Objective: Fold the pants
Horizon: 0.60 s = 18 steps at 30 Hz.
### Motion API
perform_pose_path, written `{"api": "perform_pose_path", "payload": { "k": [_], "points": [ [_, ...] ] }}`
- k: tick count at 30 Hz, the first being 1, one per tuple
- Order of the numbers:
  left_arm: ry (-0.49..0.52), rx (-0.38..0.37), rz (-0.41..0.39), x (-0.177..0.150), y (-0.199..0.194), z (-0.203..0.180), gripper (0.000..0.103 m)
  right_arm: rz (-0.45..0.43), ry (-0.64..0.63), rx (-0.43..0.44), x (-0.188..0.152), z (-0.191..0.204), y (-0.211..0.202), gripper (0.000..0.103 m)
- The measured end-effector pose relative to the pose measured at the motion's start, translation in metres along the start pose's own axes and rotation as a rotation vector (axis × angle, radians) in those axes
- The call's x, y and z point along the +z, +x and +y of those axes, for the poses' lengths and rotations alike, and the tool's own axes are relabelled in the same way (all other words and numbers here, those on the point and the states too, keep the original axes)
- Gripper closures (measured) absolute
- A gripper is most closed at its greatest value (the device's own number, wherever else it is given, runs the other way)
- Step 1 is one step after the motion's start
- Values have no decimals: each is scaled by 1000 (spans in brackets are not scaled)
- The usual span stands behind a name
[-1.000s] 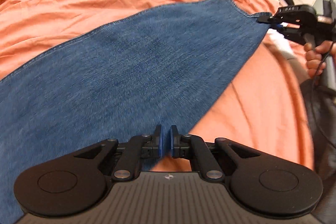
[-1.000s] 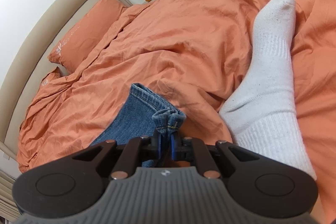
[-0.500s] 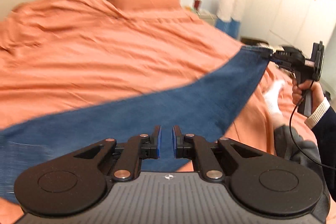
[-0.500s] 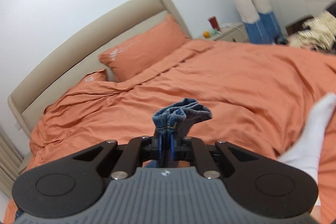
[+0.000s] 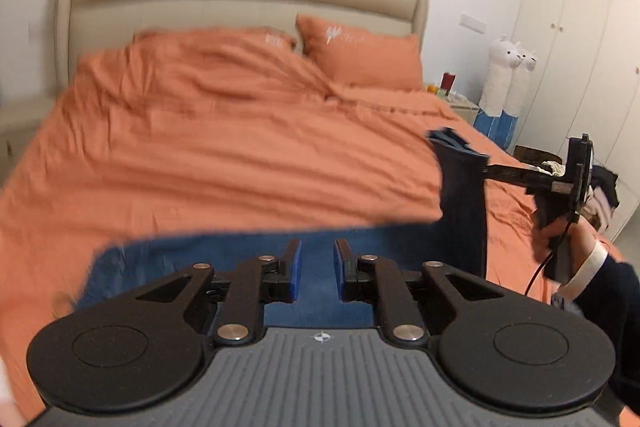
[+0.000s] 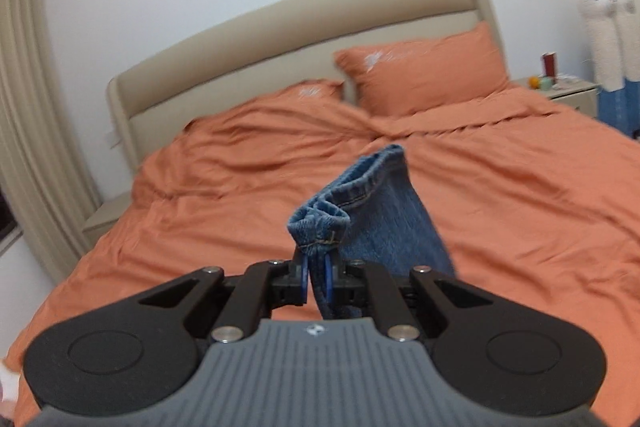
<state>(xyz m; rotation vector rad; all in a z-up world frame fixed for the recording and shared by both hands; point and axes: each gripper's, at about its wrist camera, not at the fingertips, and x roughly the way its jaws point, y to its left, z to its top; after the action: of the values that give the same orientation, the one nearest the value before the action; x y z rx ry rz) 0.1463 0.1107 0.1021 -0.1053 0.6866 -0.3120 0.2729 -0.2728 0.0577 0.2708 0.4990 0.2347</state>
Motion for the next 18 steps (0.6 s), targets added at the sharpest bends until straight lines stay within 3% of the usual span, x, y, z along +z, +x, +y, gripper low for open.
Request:
{"api": "perform_pose_path", "payload": {
  "k": [5, 9, 13, 16, 18],
  "points": [
    [-133, -38, 107, -51, 59, 39, 85, 174, -60, 74, -84, 46, 47, 100],
    [-269, -102, 175, -85, 101, 64, 85, 341, -155, 77, -159, 66, 81, 100],
    [-374, -180, 207, -104, 127, 79, 76, 431, -213, 70, -195, 67, 93, 96],
    [-423, -224, 231, -106, 149, 80, 69, 468, -251, 83, -204, 65, 94, 84],
    [-433, -244, 242, -105, 162, 77, 66, 495, -267, 123, -202, 68, 92, 64]
  ]
}}
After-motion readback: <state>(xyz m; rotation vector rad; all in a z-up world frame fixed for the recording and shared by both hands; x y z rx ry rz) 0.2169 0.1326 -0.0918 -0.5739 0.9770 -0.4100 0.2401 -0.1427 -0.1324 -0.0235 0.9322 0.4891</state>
